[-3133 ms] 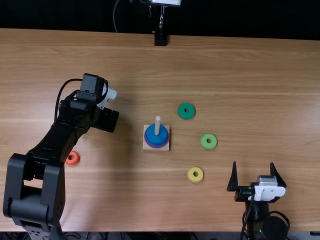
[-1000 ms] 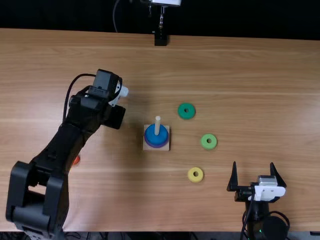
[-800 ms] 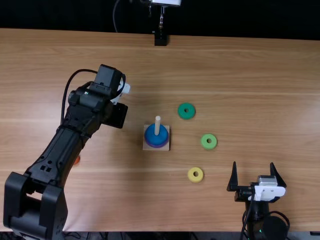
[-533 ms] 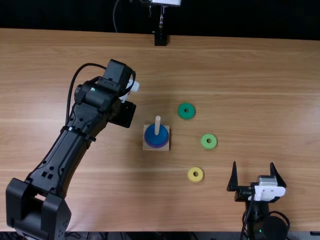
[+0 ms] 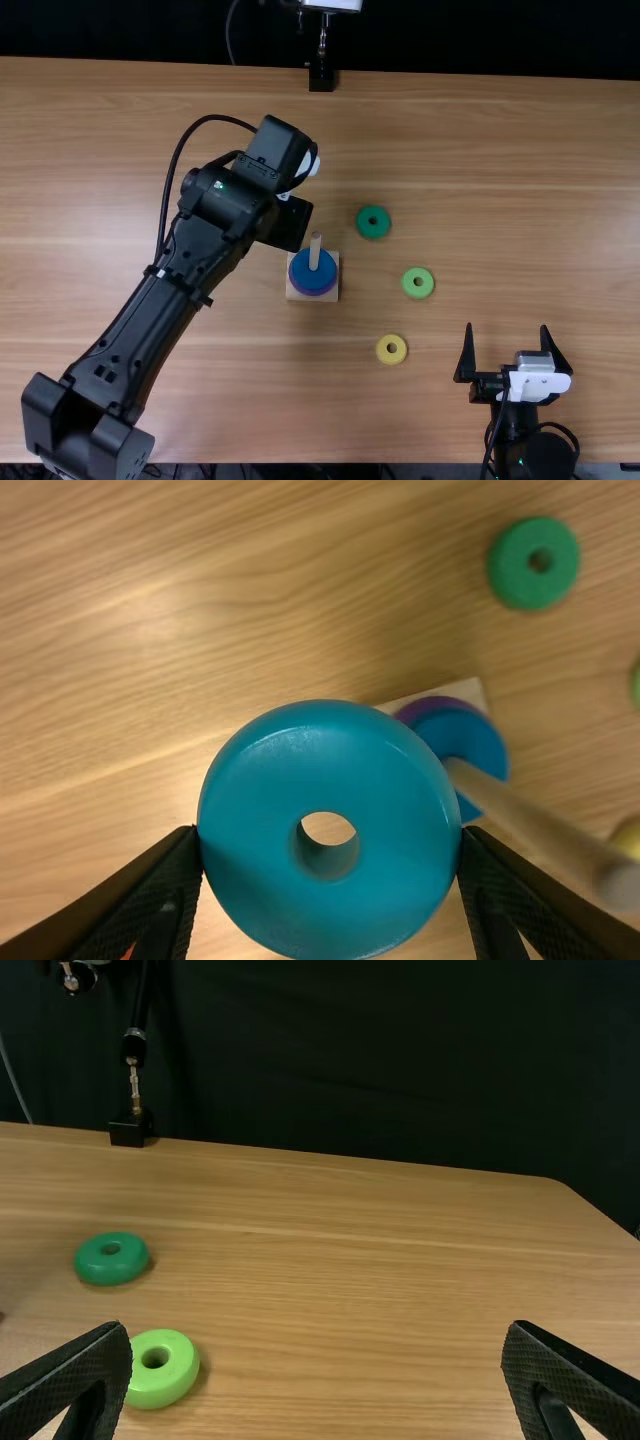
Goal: Build the Hanoi tower: stack the rings onto the peg from bottom to top in this color order: purple, dark blue, light blue, dark green, light green, yellow, orange.
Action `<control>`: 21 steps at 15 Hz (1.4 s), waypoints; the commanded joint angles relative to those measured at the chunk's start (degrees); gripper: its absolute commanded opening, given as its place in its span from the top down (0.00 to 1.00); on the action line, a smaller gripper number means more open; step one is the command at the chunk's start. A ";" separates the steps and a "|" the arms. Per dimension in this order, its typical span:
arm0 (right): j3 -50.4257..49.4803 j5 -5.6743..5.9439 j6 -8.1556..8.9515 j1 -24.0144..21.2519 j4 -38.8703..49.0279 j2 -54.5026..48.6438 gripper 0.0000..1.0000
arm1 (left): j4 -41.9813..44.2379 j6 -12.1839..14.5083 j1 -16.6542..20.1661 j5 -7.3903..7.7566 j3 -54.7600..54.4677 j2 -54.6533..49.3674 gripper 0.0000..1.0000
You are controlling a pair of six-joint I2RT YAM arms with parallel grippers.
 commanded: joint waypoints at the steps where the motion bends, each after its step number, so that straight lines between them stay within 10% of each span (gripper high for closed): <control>1: -0.70 0.62 0.08 -0.74 0.10 -0.73 0.00 | 0.08 -2.77 -1.59 0.26 3.25 -2.94 1.00; 21: -0.70 0.62 0.08 -0.74 0.10 -0.73 0.00 | -0.97 -6.35 -7.48 0.26 4.31 -2.67 1.00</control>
